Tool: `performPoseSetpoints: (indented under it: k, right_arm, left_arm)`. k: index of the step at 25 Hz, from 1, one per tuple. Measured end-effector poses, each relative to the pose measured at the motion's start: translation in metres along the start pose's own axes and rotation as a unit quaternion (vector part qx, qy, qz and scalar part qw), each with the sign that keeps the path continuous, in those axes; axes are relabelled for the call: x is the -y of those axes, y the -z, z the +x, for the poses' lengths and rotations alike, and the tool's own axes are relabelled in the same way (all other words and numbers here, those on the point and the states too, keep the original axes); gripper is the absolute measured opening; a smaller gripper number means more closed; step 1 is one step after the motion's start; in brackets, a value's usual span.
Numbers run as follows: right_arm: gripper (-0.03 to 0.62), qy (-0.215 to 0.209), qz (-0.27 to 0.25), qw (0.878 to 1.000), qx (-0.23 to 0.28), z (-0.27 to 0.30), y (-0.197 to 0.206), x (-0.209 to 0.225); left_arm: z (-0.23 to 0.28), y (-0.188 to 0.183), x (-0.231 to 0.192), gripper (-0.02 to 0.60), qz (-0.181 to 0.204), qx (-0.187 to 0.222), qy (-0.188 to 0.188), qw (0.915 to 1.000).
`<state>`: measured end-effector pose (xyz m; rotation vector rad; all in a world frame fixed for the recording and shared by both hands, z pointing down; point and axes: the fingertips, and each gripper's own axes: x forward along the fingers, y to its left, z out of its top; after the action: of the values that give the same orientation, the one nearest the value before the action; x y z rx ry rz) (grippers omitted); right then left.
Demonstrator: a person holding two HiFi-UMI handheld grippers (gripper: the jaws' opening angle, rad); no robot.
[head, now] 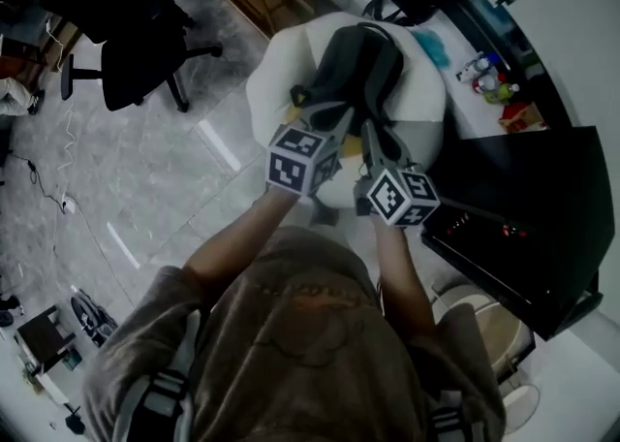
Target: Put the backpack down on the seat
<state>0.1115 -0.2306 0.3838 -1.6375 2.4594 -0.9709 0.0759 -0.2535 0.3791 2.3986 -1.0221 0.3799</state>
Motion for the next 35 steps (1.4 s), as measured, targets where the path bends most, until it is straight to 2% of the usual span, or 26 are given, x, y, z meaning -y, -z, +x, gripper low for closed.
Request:
performPoseSetpoints:
  k: [3,10,17,20,22,28,35]
  right_arm:
    - [0.000,-0.022,-0.004,1.000,-0.003,-0.015,-0.009,-0.018]
    - [0.000,-0.068,-0.028,0.997,-0.003,-0.043,-0.022,-0.053]
    - [-0.002,-0.157,-0.077,0.984,0.024,-0.089,-0.052,-0.095]
    - [-0.002,-0.180,-0.116,0.977,0.029,-0.106,-0.058,-0.110]
    - [-0.002,-0.186,-0.130,0.973,0.034,-0.113,-0.062,-0.117]
    - [0.000,-0.200,-0.143,0.968,0.056,-0.119,-0.067,-0.135]
    - [-0.003,-0.220,-0.153,0.961,0.064,-0.122,-0.066,-0.148]
  left_arm:
    - [-0.021,-0.009,0.014,0.000,0.005,0.001,0.012,0.9999]
    - [-0.062,-0.019,0.045,0.000,-0.004,0.008,0.073,0.9973]
    - [-0.097,-0.043,0.076,0.000,0.050,0.041,0.139,0.9882]
    - [-0.114,-0.049,0.087,0.000,0.092,0.056,0.157,0.9816]
    - [-0.125,-0.053,0.093,0.000,0.107,0.067,0.168,0.9777]
    - [-0.148,-0.062,0.103,0.000,0.148,0.105,0.168,0.9689]
    - [-0.157,-0.060,0.104,0.000,0.139,0.107,0.174,0.9691]
